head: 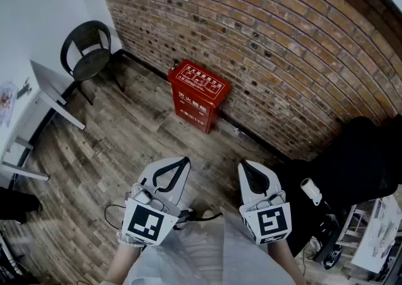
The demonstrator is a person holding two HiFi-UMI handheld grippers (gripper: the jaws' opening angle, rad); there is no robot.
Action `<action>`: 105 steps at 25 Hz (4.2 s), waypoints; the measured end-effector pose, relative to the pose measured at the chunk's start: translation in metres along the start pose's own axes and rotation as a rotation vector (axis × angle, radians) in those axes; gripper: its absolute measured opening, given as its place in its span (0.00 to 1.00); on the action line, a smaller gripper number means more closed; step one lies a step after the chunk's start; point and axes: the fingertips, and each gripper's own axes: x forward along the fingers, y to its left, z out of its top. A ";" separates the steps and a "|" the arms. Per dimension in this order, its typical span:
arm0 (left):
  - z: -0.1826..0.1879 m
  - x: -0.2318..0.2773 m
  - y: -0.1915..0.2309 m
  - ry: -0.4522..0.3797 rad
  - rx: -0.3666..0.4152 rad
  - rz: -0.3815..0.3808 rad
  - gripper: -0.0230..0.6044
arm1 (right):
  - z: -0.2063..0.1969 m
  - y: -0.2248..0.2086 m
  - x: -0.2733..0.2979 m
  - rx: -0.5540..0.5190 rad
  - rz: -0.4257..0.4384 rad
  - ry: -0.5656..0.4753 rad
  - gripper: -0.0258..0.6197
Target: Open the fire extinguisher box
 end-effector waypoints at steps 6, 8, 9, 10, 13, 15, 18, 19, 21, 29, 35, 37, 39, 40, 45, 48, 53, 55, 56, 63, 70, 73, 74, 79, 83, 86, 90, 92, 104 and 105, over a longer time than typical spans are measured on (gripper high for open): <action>0.000 -0.001 0.000 -0.001 -0.004 -0.003 0.04 | 0.000 0.001 0.000 0.000 -0.003 0.003 0.05; 0.001 -0.002 0.000 -0.004 -0.008 -0.004 0.04 | 0.000 0.001 0.000 -0.002 -0.004 0.003 0.05; 0.001 -0.002 0.000 -0.005 -0.010 -0.004 0.04 | 0.001 0.002 -0.001 -0.002 -0.004 0.002 0.05; 0.001 -0.003 0.000 -0.005 -0.011 -0.005 0.04 | 0.001 0.003 -0.001 -0.003 -0.005 0.001 0.05; 0.000 -0.004 -0.001 0.001 0.000 -0.009 0.04 | 0.001 0.003 -0.002 -0.004 -0.006 0.002 0.05; 0.000 -0.004 -0.001 0.002 0.002 -0.011 0.04 | 0.001 0.005 -0.002 -0.005 -0.003 0.004 0.05; 0.000 -0.006 0.001 -0.003 0.000 -0.013 0.04 | 0.002 0.008 -0.001 -0.005 -0.001 0.004 0.05; -0.001 -0.007 0.002 -0.004 0.000 -0.014 0.04 | 0.003 0.009 -0.001 0.002 -0.004 0.000 0.05; -0.001 -0.007 0.002 -0.004 0.001 -0.017 0.04 | 0.003 0.008 -0.001 0.024 -0.015 -0.009 0.05; -0.001 -0.012 0.005 -0.021 0.013 -0.043 0.04 | 0.003 0.011 -0.005 0.042 -0.067 -0.004 0.05; -0.002 -0.019 0.007 -0.031 0.027 -0.072 0.04 | 0.007 0.019 -0.007 0.043 -0.100 -0.009 0.05; -0.003 -0.021 0.009 -0.035 0.023 -0.074 0.04 | 0.008 0.021 -0.008 0.044 -0.107 -0.009 0.05; -0.004 -0.023 0.011 -0.037 0.019 -0.073 0.04 | 0.008 0.024 -0.007 0.042 -0.111 -0.007 0.05; -0.005 -0.025 0.012 -0.037 0.021 -0.072 0.04 | 0.008 0.026 -0.007 0.040 -0.111 -0.006 0.05; -0.009 -0.036 0.015 -0.046 0.029 -0.072 0.04 | 0.010 0.039 -0.006 0.034 -0.113 -0.014 0.05; -0.009 -0.043 0.019 -0.056 0.036 -0.066 0.04 | 0.014 0.046 -0.005 0.022 -0.113 -0.019 0.05; -0.011 -0.048 0.024 -0.063 0.031 -0.053 0.04 | 0.018 0.054 -0.004 0.000 -0.104 -0.018 0.05; -0.012 -0.050 0.026 -0.065 0.027 -0.048 0.04 | 0.018 0.055 -0.005 0.003 -0.105 -0.021 0.05; -0.013 -0.050 0.027 -0.065 0.025 -0.045 0.04 | 0.018 0.054 -0.005 0.002 -0.110 -0.022 0.05; -0.017 -0.050 0.035 -0.052 0.026 -0.022 0.04 | 0.018 0.048 0.003 -0.001 -0.105 -0.019 0.05; -0.021 -0.035 0.053 -0.036 0.021 0.002 0.04 | 0.021 0.038 0.032 -0.020 -0.071 -0.019 0.05; -0.023 -0.022 0.063 -0.031 0.021 0.010 0.04 | 0.021 0.027 0.047 -0.017 -0.067 -0.024 0.05; -0.023 -0.018 0.067 -0.029 0.020 0.013 0.04 | 0.021 0.023 0.052 -0.016 -0.064 -0.023 0.05; -0.023 0.009 0.090 -0.016 0.008 0.036 0.04 | 0.026 0.001 0.083 -0.014 -0.038 -0.020 0.05; -0.020 0.035 0.110 -0.014 0.003 0.057 0.04 | 0.030 -0.021 0.111 -0.016 -0.016 -0.021 0.05; -0.019 0.056 0.124 -0.003 0.001 0.075 0.04 | 0.032 -0.036 0.134 -0.017 0.011 -0.016 0.05; -0.014 0.084 0.143 0.005 -0.014 0.097 0.04 | 0.039 -0.060 0.162 -0.020 0.039 -0.018 0.05; -0.012 0.098 0.153 0.007 -0.018 0.107 0.04 | 0.042 -0.073 0.176 -0.020 0.051 -0.019 0.05; -0.003 0.175 0.202 0.028 -0.019 0.142 0.04 | 0.049 -0.137 0.246 -0.007 0.088 -0.027 0.05; -0.002 0.181 0.204 0.030 -0.017 0.140 0.04 | 0.049 -0.141 0.250 -0.005 0.091 -0.025 0.05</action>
